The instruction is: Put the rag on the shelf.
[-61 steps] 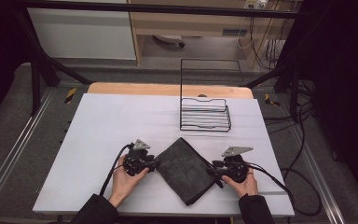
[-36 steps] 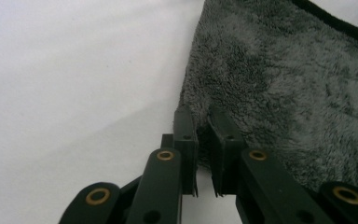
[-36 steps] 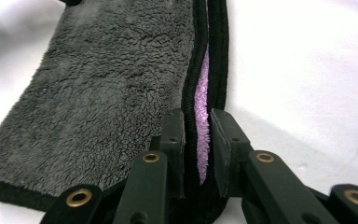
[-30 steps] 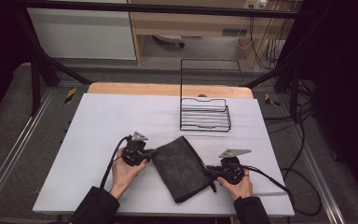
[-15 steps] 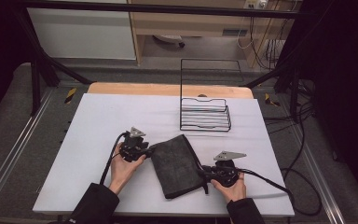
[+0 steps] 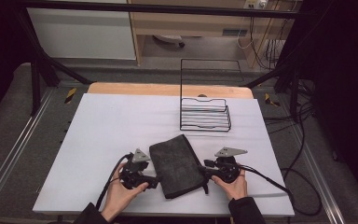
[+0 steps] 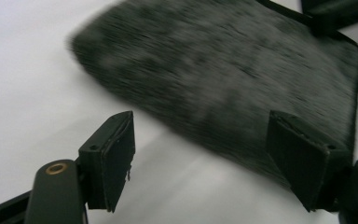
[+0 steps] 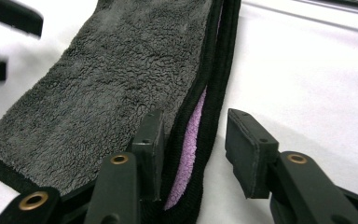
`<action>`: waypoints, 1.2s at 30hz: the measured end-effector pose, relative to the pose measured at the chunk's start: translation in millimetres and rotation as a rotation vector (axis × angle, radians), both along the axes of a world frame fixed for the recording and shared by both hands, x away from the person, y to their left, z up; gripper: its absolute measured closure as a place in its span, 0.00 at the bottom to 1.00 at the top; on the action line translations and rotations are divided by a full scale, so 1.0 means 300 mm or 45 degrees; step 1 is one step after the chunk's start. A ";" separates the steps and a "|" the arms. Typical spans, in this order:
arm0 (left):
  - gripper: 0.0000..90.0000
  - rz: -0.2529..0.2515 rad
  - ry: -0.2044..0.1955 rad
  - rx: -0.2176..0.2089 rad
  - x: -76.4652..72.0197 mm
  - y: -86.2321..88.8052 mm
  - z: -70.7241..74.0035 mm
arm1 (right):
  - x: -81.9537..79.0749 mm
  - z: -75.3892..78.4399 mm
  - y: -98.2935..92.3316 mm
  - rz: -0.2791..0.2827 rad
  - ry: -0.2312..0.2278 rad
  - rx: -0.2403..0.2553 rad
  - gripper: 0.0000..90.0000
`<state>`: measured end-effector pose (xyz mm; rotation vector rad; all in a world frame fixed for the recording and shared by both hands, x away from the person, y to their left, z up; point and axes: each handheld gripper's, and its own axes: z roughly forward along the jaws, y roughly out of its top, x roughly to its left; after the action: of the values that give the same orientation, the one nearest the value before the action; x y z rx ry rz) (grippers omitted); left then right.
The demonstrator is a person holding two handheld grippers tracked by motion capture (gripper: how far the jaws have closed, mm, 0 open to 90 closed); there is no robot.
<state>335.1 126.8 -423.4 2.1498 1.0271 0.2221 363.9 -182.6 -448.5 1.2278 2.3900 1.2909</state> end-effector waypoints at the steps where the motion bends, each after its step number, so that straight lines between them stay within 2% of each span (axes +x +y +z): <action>1: 0.26 -0.017 0.010 -0.001 -0.013 -0.011 -0.002 | 0.000 -0.003 0.001 0.004 -0.008 -0.007 0.66; 5: 0.27 -0.057 0.024 0.019 -0.052 -0.049 -0.017 | -0.007 -0.007 0.005 0.006 -0.008 -0.018 0.67; 6: 0.28 -0.075 0.027 0.040 -0.061 -0.060 -0.024 | -0.008 -0.008 0.005 0.007 -0.009 -0.018 0.67; 8: 0.35 -0.090 0.062 0.027 -0.077 -0.083 -0.043 | -0.009 -0.010 0.008 0.009 -0.010 -0.017 0.68; 10: 0.42 -0.075 0.071 -0.010 -0.081 -0.090 -0.052 | -0.011 -0.014 0.010 0.010 -0.010 -0.022 0.69; 12: 0.44 -0.068 0.061 -0.002 -0.087 -0.095 -0.056 | -0.012 -0.018 0.012 0.011 -0.008 -0.024 0.70; 14: 0.48 -0.048 0.070 -0.029 -0.095 -0.097 -0.058 | -0.012 -0.022 0.014 0.013 -0.012 -0.031 0.71; 20: 0.53 -0.025 0.059 -0.039 -0.117 -0.108 -0.066 | -0.013 -0.028 0.016 0.011 -0.004 -0.034 0.75; 24: 0.56 -0.012 0.070 -0.050 -0.122 -0.115 -0.072 | -0.009 -0.031 0.017 0.020 0.012 -0.025 0.79; 29: 0.64 -0.012 0.064 -0.041 -0.123 -0.120 -0.074 | -0.010 -0.029 0.019 0.016 0.036 -0.014 0.85; 31: 0.73 -0.012 0.079 -0.048 -0.117 -0.119 -0.073 | -0.012 -0.026 0.021 0.012 0.053 0.000 0.88; 32: 0.78 -0.010 0.078 -0.050 -0.117 -0.120 -0.073 | -0.014 -0.023 0.026 0.010 0.047 -0.012 0.89; 33: 0.78 -0.010 0.077 -0.048 -0.117 -0.121 -0.073 | -0.014 -0.023 0.026 0.010 0.047 -0.012 0.89; 34: 0.83 -0.016 0.073 -0.043 -0.118 -0.122 -0.072 | -0.015 -0.018 0.030 0.012 0.045 -0.029 0.90; 36: 0.87 -0.014 0.069 -0.041 -0.119 -0.127 -0.070 | -0.015 -0.018 0.029 0.012 0.045 -0.029 0.90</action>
<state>299.5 88.8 -444.5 2.1419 1.0427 0.1415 359.5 -173.8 -453.9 1.2452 2.4307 1.2514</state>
